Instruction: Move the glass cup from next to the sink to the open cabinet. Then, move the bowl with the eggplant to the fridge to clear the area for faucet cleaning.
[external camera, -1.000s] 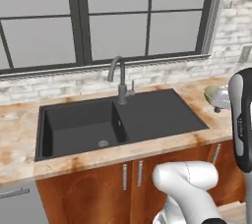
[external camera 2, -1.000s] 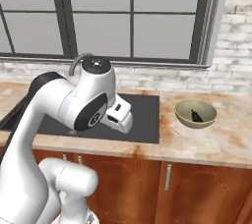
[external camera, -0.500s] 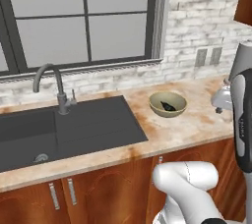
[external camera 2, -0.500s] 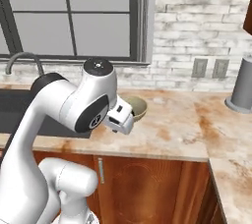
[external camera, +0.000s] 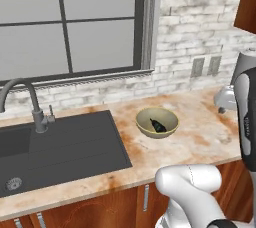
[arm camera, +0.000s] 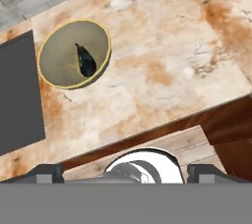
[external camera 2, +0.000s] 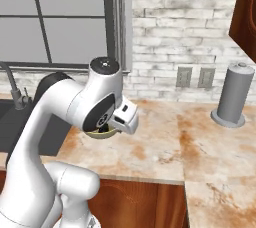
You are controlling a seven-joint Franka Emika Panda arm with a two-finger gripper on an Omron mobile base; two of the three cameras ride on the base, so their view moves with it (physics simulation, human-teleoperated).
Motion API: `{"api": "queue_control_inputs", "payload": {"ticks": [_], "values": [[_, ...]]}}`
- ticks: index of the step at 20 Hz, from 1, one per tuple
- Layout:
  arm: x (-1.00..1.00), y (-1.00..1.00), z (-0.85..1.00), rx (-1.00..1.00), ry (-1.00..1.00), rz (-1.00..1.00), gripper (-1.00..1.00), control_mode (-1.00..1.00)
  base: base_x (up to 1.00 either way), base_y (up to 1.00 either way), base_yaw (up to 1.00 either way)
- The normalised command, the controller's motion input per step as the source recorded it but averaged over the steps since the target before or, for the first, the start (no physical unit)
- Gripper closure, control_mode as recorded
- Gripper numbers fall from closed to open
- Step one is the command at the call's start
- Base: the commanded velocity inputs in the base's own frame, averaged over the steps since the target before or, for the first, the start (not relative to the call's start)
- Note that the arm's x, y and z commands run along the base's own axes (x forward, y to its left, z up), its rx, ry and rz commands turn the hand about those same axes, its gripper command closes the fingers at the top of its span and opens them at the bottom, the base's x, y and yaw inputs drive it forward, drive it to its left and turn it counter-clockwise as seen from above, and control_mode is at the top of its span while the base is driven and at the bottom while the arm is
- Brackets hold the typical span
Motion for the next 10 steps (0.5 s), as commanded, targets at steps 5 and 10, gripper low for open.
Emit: {"api": "queue_control_inputs", "payload": {"ticks": [5,10], "values": [[0.49,0.31,0.00,-0.03,0.00,0.00,-1.00,-1.00,0.00,0.00,0.00],[0.51,0.37,0.00,-0.01,0.00,0.00,-1.00,-1.00,0.00,0.00,0.00]]}}
